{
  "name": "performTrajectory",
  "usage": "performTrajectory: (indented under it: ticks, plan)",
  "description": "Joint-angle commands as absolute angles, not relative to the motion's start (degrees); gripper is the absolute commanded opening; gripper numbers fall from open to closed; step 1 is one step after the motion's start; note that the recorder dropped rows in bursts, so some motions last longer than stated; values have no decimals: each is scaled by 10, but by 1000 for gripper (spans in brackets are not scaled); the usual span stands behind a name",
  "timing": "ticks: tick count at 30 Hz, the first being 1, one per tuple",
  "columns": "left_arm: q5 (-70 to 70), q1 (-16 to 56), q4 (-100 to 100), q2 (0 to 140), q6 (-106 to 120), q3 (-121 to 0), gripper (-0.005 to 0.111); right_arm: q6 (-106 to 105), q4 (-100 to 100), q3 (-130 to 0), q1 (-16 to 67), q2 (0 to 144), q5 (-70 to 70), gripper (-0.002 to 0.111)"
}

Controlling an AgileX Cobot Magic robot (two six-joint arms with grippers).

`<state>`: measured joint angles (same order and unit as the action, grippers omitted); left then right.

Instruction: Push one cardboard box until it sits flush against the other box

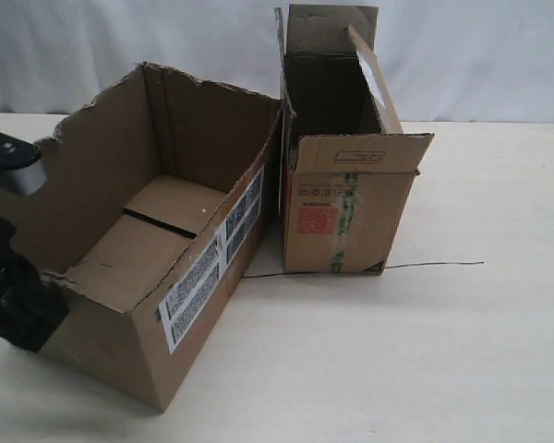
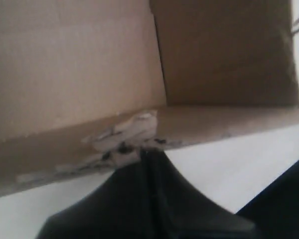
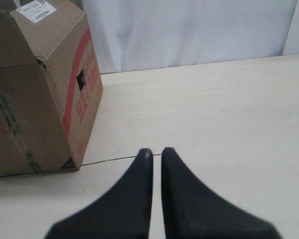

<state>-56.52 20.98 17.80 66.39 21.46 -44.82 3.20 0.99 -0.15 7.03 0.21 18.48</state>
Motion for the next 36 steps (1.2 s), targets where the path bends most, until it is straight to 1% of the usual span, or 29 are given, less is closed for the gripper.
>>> performTrajectory:
  ticks: [1, 8, 13, 18, 20, 24, 29, 36]
  plan:
    - [-502, 215, 223, 670, 240, -447, 0, 29, 10, 0, 67, 0, 185, 5]
    - [-426, 215, 265, 680, 264, -447, 0, 29, 10, 0, 67, 0, 185, 5]
    - [-385, 215, 294, 726, 297, -447, 0, 29, 10, 0, 67, 0, 185, 5]
    - [-305, 215, 315, 770, 305, -447, 0, 29, 10, 0, 67, 0, 185, 5]
    - [-271, 215, 360, 777, 347, -448, 0, 29, 10, 0, 67, 0, 185, 5]
    - [-248, 215, 507, 808, 472, -448, 0, 29, 10, 0, 67, 0, 185, 5]
    - [-209, 215, 610, 853, 569, -451, 0, 29, 10, 0, 67, 0, 185, 5]
    - [-217, 215, 638, 895, 585, -511, 0, 29, 10, 0, 67, 0, 185, 5]
